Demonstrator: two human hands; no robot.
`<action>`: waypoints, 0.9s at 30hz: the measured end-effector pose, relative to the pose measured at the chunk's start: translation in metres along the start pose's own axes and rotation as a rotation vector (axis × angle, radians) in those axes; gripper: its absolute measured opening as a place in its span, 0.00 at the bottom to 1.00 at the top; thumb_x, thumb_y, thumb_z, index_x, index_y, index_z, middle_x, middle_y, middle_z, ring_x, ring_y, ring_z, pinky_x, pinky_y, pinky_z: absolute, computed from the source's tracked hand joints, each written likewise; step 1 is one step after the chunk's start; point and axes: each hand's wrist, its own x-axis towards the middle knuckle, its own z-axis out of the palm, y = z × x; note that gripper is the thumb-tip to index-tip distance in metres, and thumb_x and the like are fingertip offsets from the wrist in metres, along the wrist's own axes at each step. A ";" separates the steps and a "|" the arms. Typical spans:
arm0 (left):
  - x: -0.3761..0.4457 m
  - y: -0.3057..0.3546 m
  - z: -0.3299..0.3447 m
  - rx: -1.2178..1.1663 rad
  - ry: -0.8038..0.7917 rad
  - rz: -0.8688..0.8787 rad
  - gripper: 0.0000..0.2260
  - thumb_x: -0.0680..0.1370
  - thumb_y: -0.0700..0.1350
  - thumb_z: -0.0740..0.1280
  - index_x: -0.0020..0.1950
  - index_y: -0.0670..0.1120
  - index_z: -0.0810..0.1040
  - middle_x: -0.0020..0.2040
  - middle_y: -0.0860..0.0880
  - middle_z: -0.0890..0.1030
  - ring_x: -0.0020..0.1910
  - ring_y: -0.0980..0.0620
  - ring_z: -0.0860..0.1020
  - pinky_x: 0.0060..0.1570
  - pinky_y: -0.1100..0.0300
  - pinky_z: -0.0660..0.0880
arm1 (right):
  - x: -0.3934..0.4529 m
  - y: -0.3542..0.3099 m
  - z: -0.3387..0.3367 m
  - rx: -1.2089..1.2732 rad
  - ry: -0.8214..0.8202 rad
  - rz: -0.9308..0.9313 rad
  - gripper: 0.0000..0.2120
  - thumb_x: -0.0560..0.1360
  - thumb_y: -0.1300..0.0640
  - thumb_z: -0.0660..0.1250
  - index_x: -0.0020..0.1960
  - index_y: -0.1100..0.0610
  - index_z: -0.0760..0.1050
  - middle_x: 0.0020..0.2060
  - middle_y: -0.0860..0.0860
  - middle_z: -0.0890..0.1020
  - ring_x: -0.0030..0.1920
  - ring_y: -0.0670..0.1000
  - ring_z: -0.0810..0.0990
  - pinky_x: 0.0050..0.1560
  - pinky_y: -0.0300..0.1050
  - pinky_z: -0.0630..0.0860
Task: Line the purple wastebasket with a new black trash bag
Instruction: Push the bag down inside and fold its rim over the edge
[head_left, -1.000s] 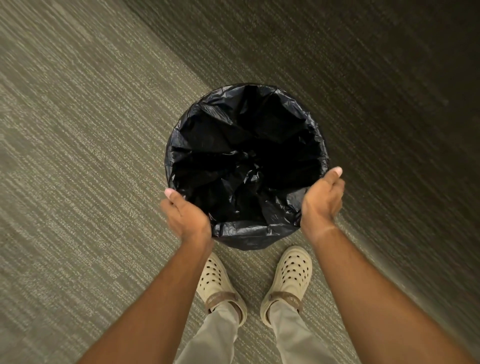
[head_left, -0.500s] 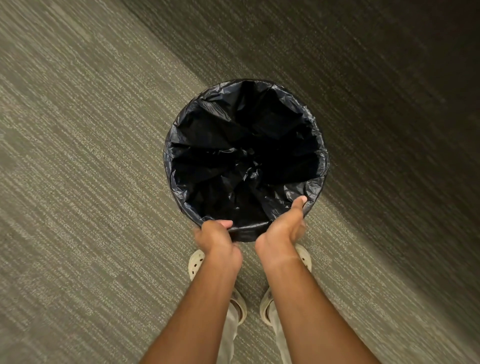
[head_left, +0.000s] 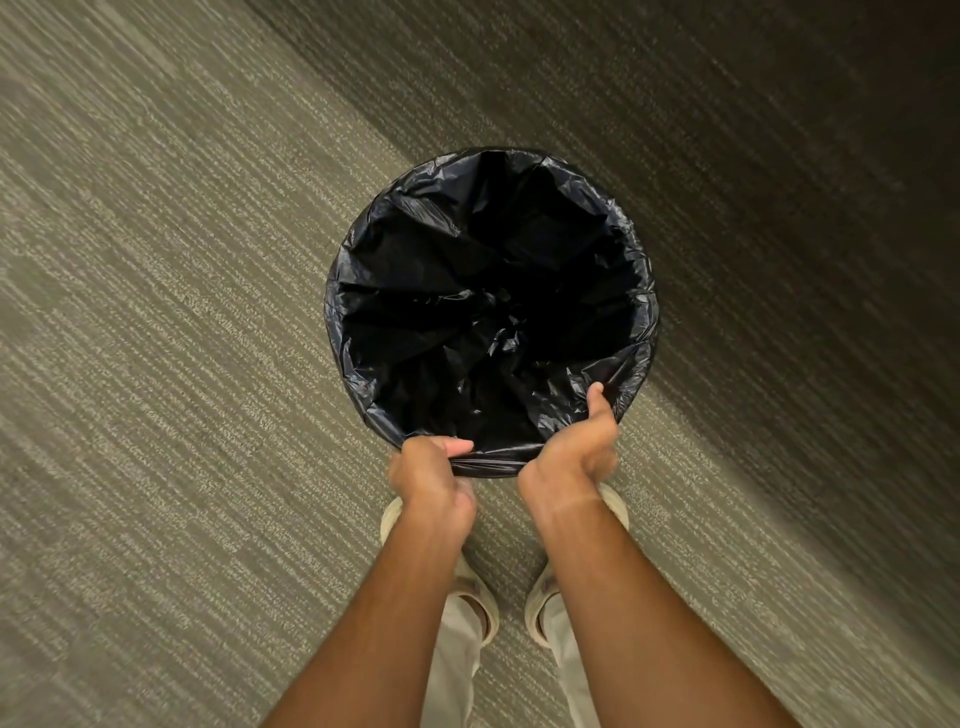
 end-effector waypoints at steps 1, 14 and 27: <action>0.001 0.000 -0.003 0.015 -0.041 0.021 0.35 0.58 0.27 0.61 0.66 0.35 0.70 0.62 0.39 0.74 0.59 0.39 0.76 0.53 0.48 0.78 | -0.001 -0.003 -0.002 0.033 -0.050 -0.010 0.17 0.72 0.45 0.68 0.53 0.56 0.81 0.47 0.54 0.86 0.45 0.56 0.85 0.44 0.50 0.82; 0.014 0.069 0.015 0.252 0.018 0.518 0.29 0.80 0.60 0.49 0.72 0.41 0.66 0.72 0.39 0.69 0.70 0.40 0.69 0.70 0.44 0.65 | 0.028 -0.060 0.015 -0.247 0.151 -0.267 0.28 0.80 0.40 0.49 0.64 0.60 0.73 0.68 0.57 0.74 0.63 0.58 0.75 0.68 0.53 0.68; 0.017 0.087 0.002 0.720 0.114 1.046 0.15 0.83 0.44 0.57 0.66 0.38 0.72 0.61 0.41 0.74 0.54 0.53 0.72 0.53 0.64 0.69 | 0.031 -0.063 -0.003 -0.506 0.061 -0.535 0.06 0.77 0.48 0.64 0.43 0.48 0.73 0.38 0.43 0.77 0.38 0.41 0.75 0.36 0.35 0.68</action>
